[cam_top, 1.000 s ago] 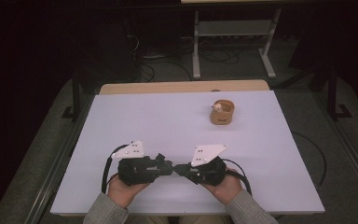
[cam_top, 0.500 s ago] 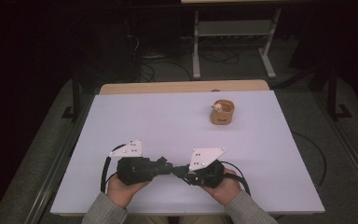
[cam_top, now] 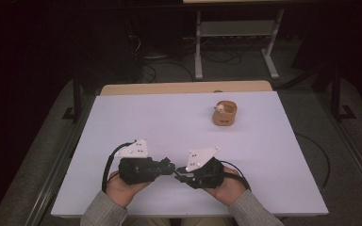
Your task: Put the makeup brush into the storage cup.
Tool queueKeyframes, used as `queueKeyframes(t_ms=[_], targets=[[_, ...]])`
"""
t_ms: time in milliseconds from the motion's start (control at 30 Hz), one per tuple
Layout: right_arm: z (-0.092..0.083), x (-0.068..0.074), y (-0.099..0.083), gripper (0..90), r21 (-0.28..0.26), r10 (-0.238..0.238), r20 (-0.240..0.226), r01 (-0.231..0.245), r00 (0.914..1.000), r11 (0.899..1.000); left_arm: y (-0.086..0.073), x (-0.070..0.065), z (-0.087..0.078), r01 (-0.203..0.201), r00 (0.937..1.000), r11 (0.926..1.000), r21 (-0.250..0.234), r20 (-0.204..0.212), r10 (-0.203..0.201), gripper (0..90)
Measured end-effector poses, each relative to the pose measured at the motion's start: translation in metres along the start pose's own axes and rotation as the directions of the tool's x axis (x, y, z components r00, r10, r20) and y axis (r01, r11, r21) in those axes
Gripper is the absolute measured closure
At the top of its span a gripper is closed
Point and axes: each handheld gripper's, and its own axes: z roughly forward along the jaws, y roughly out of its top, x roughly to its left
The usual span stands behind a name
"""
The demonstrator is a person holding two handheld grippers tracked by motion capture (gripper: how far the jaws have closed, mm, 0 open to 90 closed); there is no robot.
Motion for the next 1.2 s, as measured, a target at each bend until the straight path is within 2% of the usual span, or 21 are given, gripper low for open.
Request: queueKeyframes(t_ms=[167, 267, 333, 400, 500, 533, 700, 733, 800, 867, 900, 1200], targets=[[0.001, 0.001, 0.003, 82.8, 0.007, -0.007, 0.0, 0.007, 1.0, 1.0, 0.003, -0.002, 0.005, -0.021, 0.9998, 0.9995, 0.025, 0.003, 0.021, 85.4], [0.002, 0.001, 0.002, 84.2, 0.006, 0.017, -0.017, -0.017, 0.9997, 1.0, 0.004, -0.004, 0.006, -0.038, 0.9993, 0.9985, 0.039, 0.001, 0.038, 85.0], [0.001, -0.002, 0.0, 84.5, -0.006, 0.03, -0.041, -0.03, 0.9987, 1.0, 0.003, -0.004, 0.006, -0.017, 0.9999, 0.9994, 0.03, 0.003, 0.017, 83.3], [0.0, -0.004, -0.003, 84.6, 0.001, 0.053, -0.04, -0.053, 0.9978, 0.999, 0.003, -0.002, 0.004, -0.003, 0.9999, 0.9996, 0.027, -0.01, 0.003, 72.6], [0.0, -0.006, -0.006, 84.6, -0.001, 0.065, -0.039, -0.065, 0.9971, 0.998, 0.001, -0.001, 0.001, 0.009, 0.9997, 0.9998, 0.02, -0.025, -0.008, 69.9], [-0.002, -0.008, -0.008, 84.6, -0.005, 0.104, -0.048, -0.104, 0.9935, 0.995, 0.0, -0.001, -0.001, 0.007, 0.9996, 0.9997, 0.022, -0.027, -0.007, 67.9], [-0.004, -0.016, -0.014, 84.6, -0.009, 0.123, -0.056, -0.124, 0.9908, 0.992, -0.003, -0.002, -0.006, -0.003, 0.9984, 0.9996, 0.027, -0.056, 0.004, 66.0], [-0.006, -0.016, -0.015, 84.6, -0.012, 0.149, -0.062, -0.15, 0.9868, 0.989, -0.004, -0.002, -0.007, -0.002, 0.998, 0.9995, 0.03, -0.063, 0.004, 65.7], [-0.008, -0.02, -0.017, 84.7, -0.013, 0.15, -0.054, -0.151, 0.9872, 0.988, -0.006, -0.002, -0.008, 0.0, 0.9974, 0.9994, 0.034, -0.072, 0.003, 64.6], [-0.011, -0.022, -0.019, 84.7, -0.024, 0.175, -0.062, -0.177, 0.9825, 0.984, -0.009, -0.001, -0.01, 0.002, 0.9969, 0.9992, 0.04, -0.079, 0.001, 62.8], [-0.012, -0.024, -0.021, 84.7, -0.02, 0.166, -0.052, -0.167, 0.9848, 0.986, -0.011, -0.001, -0.01, 0.007, 0.9965, 0.9992, 0.038, -0.084, -0.004, 62.6], [-0.021, -0.035, -0.035, 84.7, -0.007, 0.238, -0.027, -0.238, 0.9708, 0.971, -0.026, 0.002, -0.018, 0.015, 0.992, 0.9985, 0.053, -0.126, -0.008, 61.7]])
